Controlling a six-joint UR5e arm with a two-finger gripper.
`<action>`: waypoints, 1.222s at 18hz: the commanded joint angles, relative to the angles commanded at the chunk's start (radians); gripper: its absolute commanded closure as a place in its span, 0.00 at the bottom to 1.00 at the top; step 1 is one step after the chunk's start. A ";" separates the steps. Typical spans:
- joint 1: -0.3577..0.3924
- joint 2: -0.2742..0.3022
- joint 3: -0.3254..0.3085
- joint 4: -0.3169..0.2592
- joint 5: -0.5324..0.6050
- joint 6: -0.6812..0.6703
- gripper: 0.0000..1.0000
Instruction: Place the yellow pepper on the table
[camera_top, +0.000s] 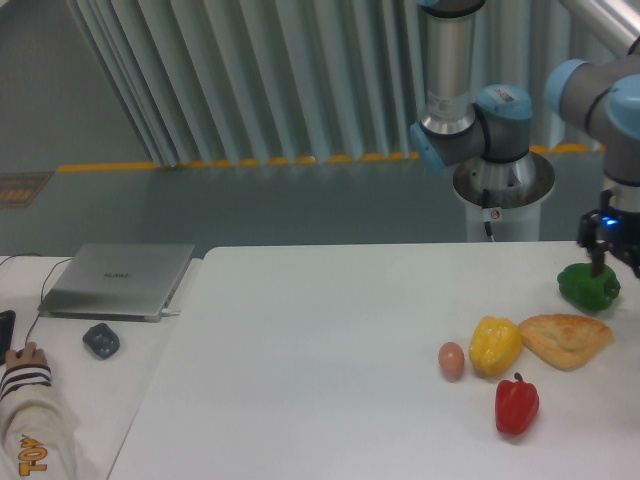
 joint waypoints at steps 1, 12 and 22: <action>0.008 -0.005 0.002 0.002 0.002 0.009 0.00; 0.063 -0.084 0.096 -0.041 0.012 0.319 0.00; 0.063 -0.121 0.138 -0.077 0.028 0.319 0.00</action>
